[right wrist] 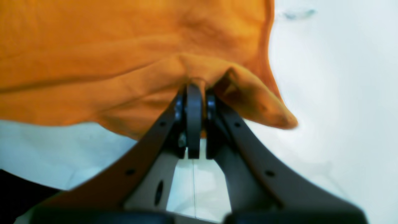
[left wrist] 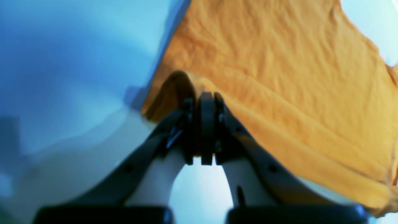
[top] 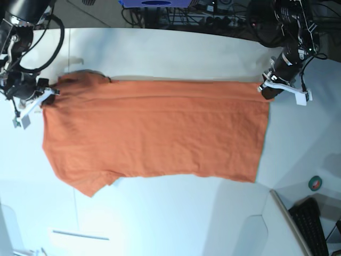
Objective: Layout the t-shirt on the table in an organized manner, then fold the t-shirt properly
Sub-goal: 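Pull the collar edge with both grippers to straighten the shirt, then hold the collar corners with both grippers and tug them apart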
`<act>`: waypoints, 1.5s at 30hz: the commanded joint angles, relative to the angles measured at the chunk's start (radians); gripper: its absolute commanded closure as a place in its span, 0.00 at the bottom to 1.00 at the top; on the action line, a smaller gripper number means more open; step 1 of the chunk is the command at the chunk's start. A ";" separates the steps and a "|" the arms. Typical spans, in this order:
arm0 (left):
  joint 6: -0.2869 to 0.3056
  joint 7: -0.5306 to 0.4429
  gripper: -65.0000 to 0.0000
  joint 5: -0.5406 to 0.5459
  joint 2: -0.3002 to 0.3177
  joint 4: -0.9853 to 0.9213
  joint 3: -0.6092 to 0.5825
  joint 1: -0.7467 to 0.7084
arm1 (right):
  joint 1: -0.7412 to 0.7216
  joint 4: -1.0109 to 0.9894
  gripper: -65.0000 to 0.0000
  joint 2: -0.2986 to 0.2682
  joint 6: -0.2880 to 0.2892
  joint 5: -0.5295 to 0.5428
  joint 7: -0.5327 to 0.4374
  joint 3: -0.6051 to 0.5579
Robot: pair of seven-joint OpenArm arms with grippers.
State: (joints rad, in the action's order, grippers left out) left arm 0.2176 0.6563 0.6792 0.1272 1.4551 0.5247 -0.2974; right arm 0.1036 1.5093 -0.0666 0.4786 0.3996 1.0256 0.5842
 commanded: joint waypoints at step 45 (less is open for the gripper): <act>-0.071 -0.011 1.00 0.003 0.021 -0.127 0.002 0.209 | -0.187 -0.249 0.82 -0.054 -0.001 -0.043 -0.081 0.001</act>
State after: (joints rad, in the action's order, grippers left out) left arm 0.1413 0.6628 0.6739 0.1345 1.3113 0.5240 -0.0990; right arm -0.0677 1.2415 -0.1089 0.4782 0.3462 0.9546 0.5808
